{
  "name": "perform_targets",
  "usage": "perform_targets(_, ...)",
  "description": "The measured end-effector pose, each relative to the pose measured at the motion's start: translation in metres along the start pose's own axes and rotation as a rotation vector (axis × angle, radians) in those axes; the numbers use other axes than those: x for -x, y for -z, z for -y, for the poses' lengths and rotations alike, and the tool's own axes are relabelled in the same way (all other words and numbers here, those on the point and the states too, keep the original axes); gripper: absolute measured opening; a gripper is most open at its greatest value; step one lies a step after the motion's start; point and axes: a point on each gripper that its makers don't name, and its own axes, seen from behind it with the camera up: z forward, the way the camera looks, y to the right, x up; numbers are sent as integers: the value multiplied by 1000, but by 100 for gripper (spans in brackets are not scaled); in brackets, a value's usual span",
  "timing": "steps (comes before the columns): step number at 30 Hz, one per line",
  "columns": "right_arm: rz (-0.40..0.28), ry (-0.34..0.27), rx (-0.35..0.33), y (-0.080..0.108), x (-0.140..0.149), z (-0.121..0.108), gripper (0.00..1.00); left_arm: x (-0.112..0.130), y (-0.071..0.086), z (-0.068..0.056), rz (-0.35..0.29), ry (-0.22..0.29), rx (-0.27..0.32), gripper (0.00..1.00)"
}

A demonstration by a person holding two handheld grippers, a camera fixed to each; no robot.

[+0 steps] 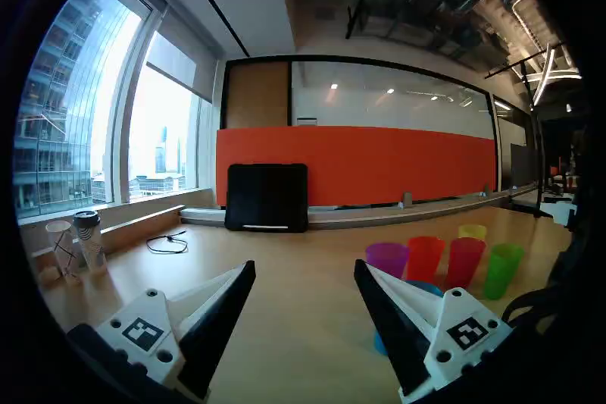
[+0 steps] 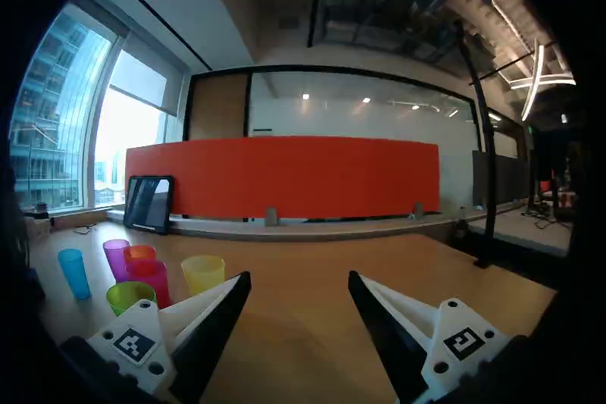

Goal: Pour water

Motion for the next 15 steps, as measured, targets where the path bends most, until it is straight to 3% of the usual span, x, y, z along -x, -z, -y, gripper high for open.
perform_targets(15,0,0,-5,4,-1,2,100,0,0,0,0,0,0,97)
